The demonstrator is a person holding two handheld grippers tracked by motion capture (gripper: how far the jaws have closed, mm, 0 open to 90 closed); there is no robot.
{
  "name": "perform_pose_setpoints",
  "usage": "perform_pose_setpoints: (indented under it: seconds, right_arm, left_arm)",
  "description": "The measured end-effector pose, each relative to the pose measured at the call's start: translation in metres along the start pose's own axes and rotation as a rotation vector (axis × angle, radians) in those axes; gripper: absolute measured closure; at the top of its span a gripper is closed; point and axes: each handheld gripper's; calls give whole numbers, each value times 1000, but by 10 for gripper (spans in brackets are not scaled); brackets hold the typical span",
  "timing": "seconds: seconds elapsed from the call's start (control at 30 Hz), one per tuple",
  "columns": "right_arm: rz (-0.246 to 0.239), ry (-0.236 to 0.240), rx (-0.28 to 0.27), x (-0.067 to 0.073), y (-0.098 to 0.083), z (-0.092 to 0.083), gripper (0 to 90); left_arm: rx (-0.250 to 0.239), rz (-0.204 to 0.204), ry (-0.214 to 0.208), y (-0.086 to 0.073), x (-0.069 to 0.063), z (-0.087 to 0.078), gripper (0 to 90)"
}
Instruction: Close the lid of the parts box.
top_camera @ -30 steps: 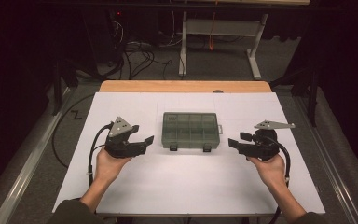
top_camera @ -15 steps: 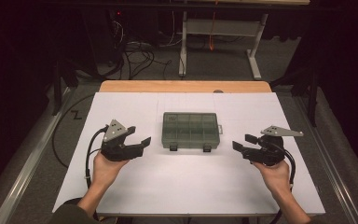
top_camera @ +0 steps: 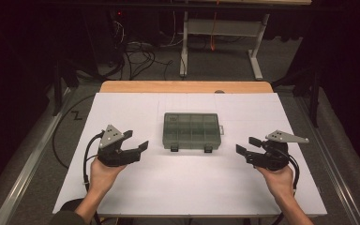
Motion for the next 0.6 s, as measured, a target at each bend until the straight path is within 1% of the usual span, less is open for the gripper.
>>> perform_pose_setpoints:
  seconds: [0.1, 0.3, 0.4, 0.6]
  right_arm:
    - [-2, 0, -7, 0, -3, -1, 347]
    - [5, -3, -17, -2, -9, -3, 345]
    - [4, -4, -19, -3, -11, -4, 344]
    - [9, -4, -20, -5, -16, -4, 333]
  left_arm:
    - [-4, 2, 3, -2, 0, -1, 287]
    - [-10, -14, 1, -7, 1, -2, 283]
    - [-9, -7, 2, -9, 0, -3, 283]
    - [-16, -11, 10, -12, 2, -4, 276]
Point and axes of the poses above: each handheld gripper's, and its own axes: z roughly forward along the jaws, y roughly out of its top, x roughly to its left, and after that the axes turned 3 degrees about -z, right-handed
